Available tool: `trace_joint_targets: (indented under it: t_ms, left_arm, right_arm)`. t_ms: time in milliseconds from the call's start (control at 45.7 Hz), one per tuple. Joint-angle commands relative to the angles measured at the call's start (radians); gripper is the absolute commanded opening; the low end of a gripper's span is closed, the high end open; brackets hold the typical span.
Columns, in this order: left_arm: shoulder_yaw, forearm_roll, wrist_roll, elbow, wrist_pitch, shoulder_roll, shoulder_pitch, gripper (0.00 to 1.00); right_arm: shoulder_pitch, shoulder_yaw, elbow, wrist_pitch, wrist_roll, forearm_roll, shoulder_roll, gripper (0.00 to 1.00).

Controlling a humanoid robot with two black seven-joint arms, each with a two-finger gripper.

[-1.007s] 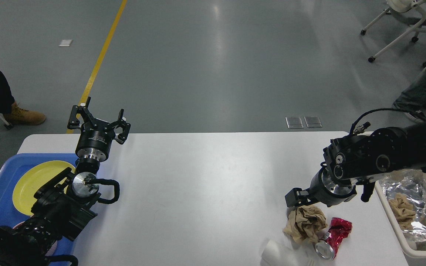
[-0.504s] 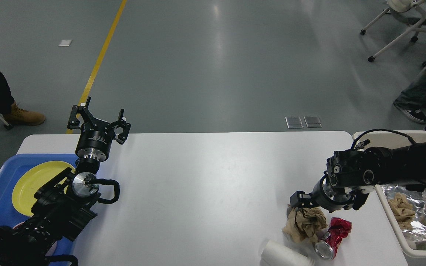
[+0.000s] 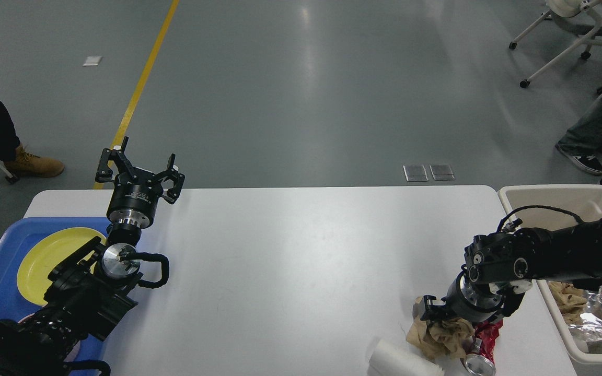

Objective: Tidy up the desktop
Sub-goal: 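Close the right gripper on the crumpled brown paper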

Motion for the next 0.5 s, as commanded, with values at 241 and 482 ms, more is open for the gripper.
trace_joint_targets:
  t_ms: [241, 482]
  left_arm:
    - [0.000, 0.000, 0.000, 0.000, 0.000, 0.000, 0.000, 0.96]
    - [0.000, 0.000, 0.000, 0.000, 0.000, 0.000, 0.000, 0.96]
  right_arm:
    - [0.073, 0.020, 0.018, 0.113, -0.002, 0.007, -0.014, 0.00]
    - [0.311, 0.020, 0.124, 0.336, -0.001, 0.008, -0.097, 0.00]
